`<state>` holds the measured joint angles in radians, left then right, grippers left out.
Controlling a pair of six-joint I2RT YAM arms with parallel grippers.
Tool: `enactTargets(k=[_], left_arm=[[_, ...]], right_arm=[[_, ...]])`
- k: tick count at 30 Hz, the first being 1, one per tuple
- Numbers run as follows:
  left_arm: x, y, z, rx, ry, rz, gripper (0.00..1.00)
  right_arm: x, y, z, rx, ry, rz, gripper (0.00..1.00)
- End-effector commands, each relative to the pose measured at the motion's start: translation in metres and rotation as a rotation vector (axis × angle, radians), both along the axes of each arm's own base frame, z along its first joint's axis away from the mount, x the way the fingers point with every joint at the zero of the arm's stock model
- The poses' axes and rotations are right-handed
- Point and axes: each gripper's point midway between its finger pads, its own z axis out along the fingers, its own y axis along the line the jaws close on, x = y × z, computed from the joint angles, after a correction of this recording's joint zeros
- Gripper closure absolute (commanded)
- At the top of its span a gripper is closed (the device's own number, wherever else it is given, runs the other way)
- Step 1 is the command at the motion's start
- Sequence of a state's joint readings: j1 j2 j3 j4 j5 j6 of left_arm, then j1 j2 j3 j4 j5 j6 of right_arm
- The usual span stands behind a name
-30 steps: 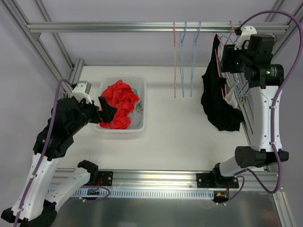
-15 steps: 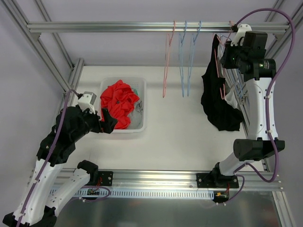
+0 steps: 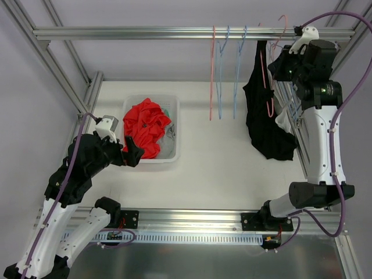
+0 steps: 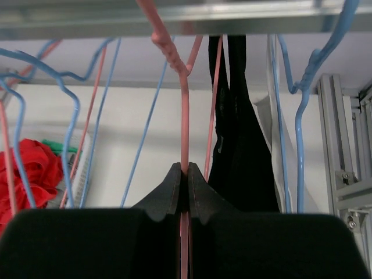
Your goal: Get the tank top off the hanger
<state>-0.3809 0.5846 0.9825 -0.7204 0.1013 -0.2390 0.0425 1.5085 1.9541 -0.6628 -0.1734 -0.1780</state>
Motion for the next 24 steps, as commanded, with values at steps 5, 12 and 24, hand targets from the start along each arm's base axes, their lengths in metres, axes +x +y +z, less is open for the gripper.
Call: enactTargets(k=[5,12,24], left_arm=[[-0.007,-0.014,0.014,-0.056,-0.011,-0.071,0.01],[-0.011,-0.051,0.064,-0.219,-0.098,-0.246,0.01],[0.006,-0.155,0.178,-0.249,-0.327,-0.522,0.01]], right_arm=[[-0.031,0.013,0.098,0.102,-0.318,0.058,1.00],[-0.081,0.018,0.078,0.138,-0.286,0.085,1.00],[-0.222,0.012,0.015,0.136,-0.208,0.077,1.00]])
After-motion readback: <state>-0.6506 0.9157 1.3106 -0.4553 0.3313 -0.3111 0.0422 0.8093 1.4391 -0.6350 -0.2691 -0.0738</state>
